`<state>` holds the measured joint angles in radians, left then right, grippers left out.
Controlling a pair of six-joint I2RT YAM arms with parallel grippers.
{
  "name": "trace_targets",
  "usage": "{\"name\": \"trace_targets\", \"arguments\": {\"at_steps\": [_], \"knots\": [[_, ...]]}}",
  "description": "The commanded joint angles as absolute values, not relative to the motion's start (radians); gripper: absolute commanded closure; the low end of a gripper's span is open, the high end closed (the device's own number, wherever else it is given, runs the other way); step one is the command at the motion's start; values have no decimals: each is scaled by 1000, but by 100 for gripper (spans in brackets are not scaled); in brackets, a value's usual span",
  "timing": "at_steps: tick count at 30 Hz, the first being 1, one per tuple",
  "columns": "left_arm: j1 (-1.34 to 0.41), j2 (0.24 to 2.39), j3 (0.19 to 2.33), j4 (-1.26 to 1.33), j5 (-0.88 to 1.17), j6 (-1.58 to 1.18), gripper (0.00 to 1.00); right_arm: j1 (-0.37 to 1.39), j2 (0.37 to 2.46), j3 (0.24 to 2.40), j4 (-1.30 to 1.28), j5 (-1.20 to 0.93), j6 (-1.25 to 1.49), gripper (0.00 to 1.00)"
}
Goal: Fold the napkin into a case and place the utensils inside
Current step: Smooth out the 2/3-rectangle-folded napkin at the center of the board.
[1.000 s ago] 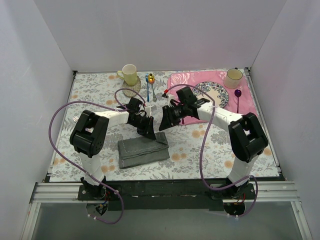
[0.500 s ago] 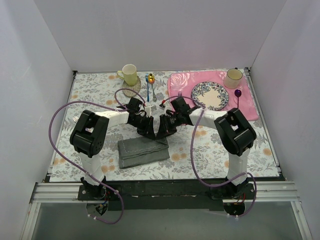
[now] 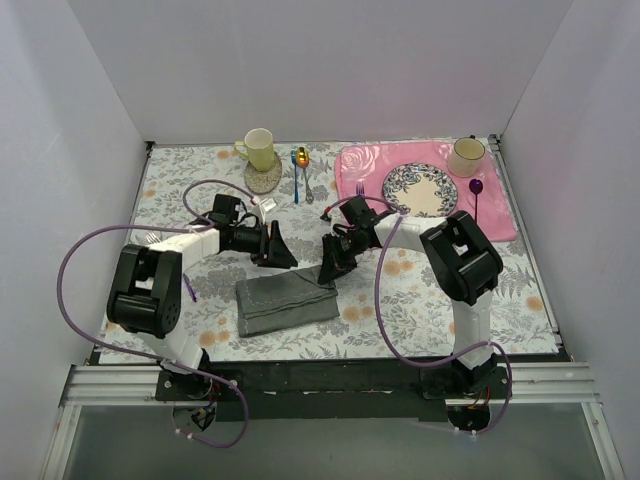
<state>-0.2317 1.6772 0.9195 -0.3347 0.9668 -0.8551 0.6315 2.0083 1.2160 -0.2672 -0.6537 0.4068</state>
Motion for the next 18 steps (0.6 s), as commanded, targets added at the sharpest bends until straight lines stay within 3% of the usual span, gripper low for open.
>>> {"name": "trace_targets", "arguments": {"at_steps": [1,13,18], "knots": [[-227,1621,848,-289,1230,-962,51,617,2052,1221,-339,-571,371,81],[-83,1943,804,-317,1143,-919,55,595,2075,1230,-354,-558,353,82],[-63,1931,808,-272,1140,-930,53,591,2092,1259,-362,-546,331,82]]}}
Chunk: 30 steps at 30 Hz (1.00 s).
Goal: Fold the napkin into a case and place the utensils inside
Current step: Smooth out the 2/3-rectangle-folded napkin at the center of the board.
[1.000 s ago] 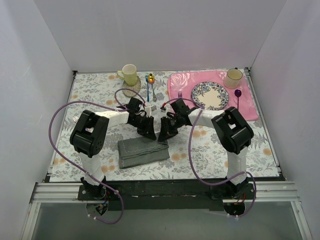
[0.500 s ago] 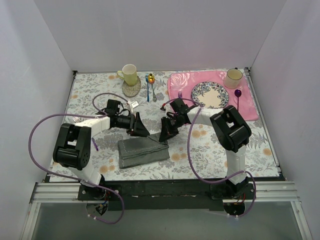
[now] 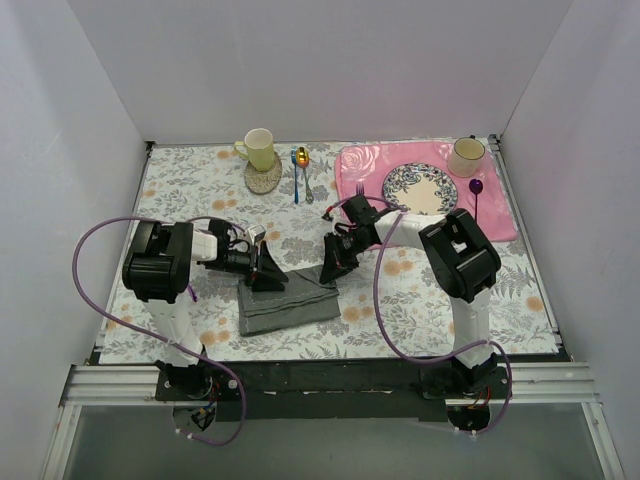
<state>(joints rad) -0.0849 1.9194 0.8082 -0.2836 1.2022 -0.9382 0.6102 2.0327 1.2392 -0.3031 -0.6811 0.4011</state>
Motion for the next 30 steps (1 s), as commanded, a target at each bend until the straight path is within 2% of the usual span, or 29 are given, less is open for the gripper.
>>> {"name": "trace_targets", "arguments": {"at_steps": [1,8,13,17,22,25,26,27,30], "knots": [[-37,1936,816,-262,1135,-928,53,589,2098,1281,-364,-542,325,82],[-9,1870,929,-501,1083,-599,52,572,2134,1332,-368,-518,302,82],[33,1888,982,-682,1078,-499,50,571,2120,1309,-362,-519,295,82],[51,1921,1002,-784,1132,-419,50,569,2112,1304,-357,-518,296,82],[49,1861,1060,-1055,1230,-131,50,572,2100,1308,-354,-551,298,82],[34,1772,1066,-953,1189,-175,55,578,2079,1299,-347,-572,287,83],[28,1697,1055,-890,1183,-299,57,581,2065,1298,-341,-583,285,83],[14,1668,1036,-730,1183,-378,67,584,2057,1293,-336,-600,285,84],[-78,1631,985,-471,1172,-653,84,592,2040,1287,-330,-620,285,93]]}}
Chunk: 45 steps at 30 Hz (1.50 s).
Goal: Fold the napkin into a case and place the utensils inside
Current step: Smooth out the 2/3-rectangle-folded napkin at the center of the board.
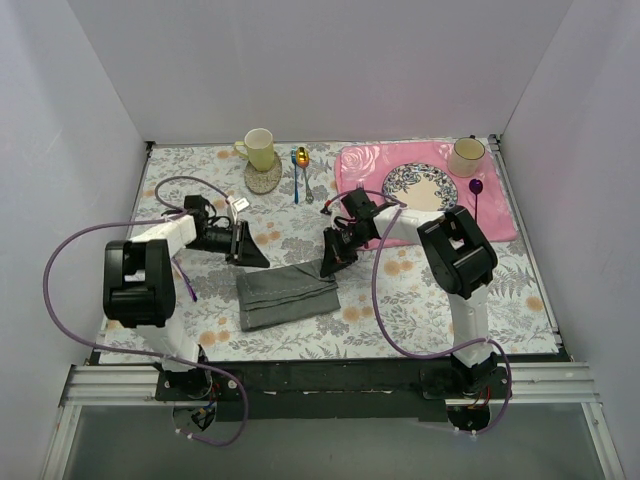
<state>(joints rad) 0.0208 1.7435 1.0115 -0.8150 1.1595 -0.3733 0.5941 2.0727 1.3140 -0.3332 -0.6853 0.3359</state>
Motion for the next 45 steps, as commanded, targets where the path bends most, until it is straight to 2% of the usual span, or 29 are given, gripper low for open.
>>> {"name": "trace_targets", "arguments": {"at_steps": [1,6,11,14,17,24,27,34,41,45], "knots": [[-109,1637,985,-433,1158,-691,84,592,2039,1284,-333,-621,287,93],[-271,1686,963,-146,1037,-987,88,594,2028,1258,-344,-621,272,94],[-330,1776,956,-35,974,-1110,91,592,2028,1246,-334,-623,271,94],[-331,1896,968,-43,907,-1155,94,592,2025,1244,-328,-627,275,94],[-342,2027,1060,-202,805,-1108,100,594,2000,1241,-315,-644,281,94],[-350,2057,1111,-281,730,-1086,100,584,1858,1239,-164,-727,418,80],[-350,2046,1109,-284,716,-1081,100,587,1838,1241,-62,-765,501,78],[-350,2033,1100,-281,706,-1080,100,587,1937,1226,-40,-779,563,79],[-348,2033,1098,-282,696,-1083,100,572,2000,1111,-135,-730,509,81],[-348,2034,1100,-285,695,-1086,100,549,2060,1129,-202,-738,479,83]]}}
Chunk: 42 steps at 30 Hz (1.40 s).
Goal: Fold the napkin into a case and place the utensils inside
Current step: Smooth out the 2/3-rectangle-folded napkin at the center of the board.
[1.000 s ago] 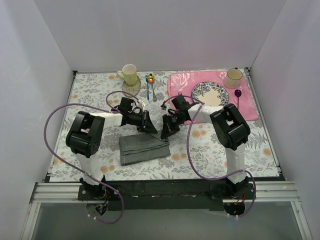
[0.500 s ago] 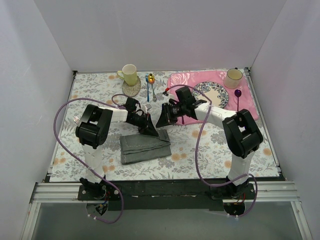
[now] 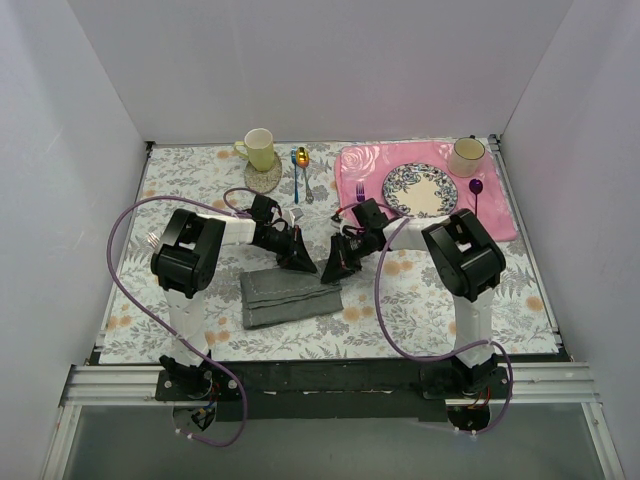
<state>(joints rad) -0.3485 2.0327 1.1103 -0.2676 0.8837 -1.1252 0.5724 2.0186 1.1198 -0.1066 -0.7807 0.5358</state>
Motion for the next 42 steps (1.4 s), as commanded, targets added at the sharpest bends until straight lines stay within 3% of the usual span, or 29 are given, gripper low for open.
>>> {"name": "trace_targets", "arguments": {"at_steps": [1,7,12,20,27,33,37,42], "knots": [[-348,2036,1100,-285,693,-1086,100,549,2050,1134,-210,-733,466,83],[-348,2037,1101,-287,696,-1085,100,551,1910,1152,-180,-837,478,77],[-348,2031,1098,-284,699,-1083,100,555,1816,1094,-75,-911,560,63],[-348,2033,1101,-284,698,-1081,100,552,1940,1032,-109,-850,486,66],[-331,2019,1115,-305,718,-1008,100,535,2074,1100,-215,-782,453,69],[-308,1843,1137,-344,840,-813,81,532,2033,1072,-206,-778,463,71],[-269,1704,1123,-484,926,-706,80,532,2016,1063,-187,-779,468,71],[-157,1738,1135,-742,1015,-498,81,532,2026,1069,-190,-769,465,73]]}}
